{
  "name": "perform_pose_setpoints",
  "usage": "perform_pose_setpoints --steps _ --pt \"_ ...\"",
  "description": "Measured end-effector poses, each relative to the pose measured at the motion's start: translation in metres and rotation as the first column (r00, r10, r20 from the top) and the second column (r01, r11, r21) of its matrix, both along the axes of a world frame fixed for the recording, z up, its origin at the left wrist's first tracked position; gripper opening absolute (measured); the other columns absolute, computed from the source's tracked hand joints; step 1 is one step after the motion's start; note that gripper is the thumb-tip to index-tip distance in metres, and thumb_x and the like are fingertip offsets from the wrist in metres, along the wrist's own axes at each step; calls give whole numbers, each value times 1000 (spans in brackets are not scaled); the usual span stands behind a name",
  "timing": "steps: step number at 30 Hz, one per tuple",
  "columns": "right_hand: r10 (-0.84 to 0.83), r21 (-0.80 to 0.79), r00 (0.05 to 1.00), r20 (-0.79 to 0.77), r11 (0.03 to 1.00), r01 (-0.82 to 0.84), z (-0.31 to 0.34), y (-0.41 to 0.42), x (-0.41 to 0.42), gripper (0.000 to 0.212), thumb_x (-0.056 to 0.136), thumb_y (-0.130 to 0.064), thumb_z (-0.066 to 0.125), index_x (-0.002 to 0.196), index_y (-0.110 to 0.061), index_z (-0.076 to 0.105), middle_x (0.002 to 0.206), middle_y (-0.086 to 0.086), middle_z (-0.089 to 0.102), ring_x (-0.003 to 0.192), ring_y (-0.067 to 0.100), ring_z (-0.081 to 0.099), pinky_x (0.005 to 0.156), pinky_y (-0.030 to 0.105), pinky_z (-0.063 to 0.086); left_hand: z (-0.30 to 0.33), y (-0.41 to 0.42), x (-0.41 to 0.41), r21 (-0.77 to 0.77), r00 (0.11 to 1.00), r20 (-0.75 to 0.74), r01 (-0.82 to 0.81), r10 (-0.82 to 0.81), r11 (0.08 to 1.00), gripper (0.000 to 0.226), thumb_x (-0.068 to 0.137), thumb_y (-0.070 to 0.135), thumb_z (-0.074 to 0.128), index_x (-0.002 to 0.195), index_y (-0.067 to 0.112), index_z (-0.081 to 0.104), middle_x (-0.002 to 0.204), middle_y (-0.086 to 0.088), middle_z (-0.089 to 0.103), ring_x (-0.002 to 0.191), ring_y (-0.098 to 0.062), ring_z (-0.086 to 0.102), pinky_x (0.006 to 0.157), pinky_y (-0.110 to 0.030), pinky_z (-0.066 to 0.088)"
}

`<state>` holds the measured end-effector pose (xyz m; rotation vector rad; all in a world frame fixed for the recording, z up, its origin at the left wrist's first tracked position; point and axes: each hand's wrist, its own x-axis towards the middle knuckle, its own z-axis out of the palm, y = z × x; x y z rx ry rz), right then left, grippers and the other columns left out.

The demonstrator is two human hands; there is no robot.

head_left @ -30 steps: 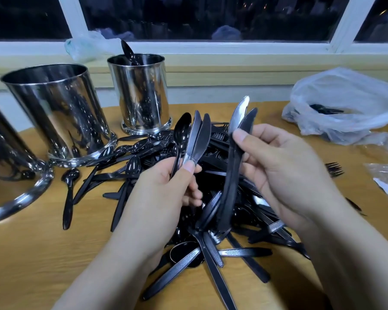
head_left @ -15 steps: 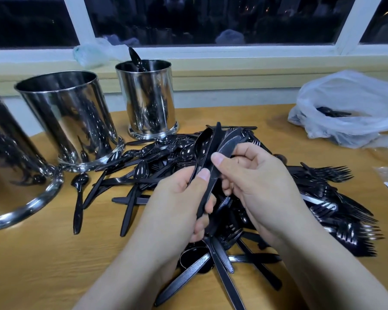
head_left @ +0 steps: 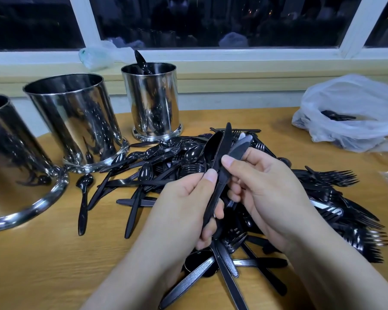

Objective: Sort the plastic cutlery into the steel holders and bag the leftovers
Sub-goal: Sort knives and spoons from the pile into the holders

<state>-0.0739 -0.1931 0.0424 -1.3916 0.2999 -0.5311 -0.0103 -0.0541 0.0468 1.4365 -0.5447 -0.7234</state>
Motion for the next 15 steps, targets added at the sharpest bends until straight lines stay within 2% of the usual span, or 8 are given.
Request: perform_pose_setpoints --steps 3,7,12,15 --pt "-17 -25 1000 1 1000 17 -1 -1 1 15 95 -19 68 81 -22 73 64 -2 52 61 15 40 58 34 35 -1 1 0 32 999 49 -5 4 999 49 106 45 45 77 8 61 56 -3 52 39 -14 35 39 -23 29" --pt "-46 -71 999 -27 996 44 -5 -3 1 13 95 -25 70 83 -22 74 66 5 45 62 21 38 60 39 36 0 0 1 21 999 47 -20 19 1000 44 106 44 43 96 7 64 66 -3 58 42 -16 36 41 -22 28" --pt "-53 -76 998 -40 996 50 -5 -3 1 10 94 -28 71 91 -20 75 71 9 46 62 22 38 59 38 36 -2 3 2 45 999 35 -4 2 999 42 106 41 46 87 6 59 70 -7 57 41 -16 33 41 -21 26" --pt "-62 -48 998 -22 997 61 -2 -2 2 18 95 -30 69 79 -24 74 66 4 44 62 19 37 57 36 35 -2 2 3 50 999 32 -5 4 999 45 107 39 47 84 2 58 68 -9 55 40 -16 32 42 -21 25"
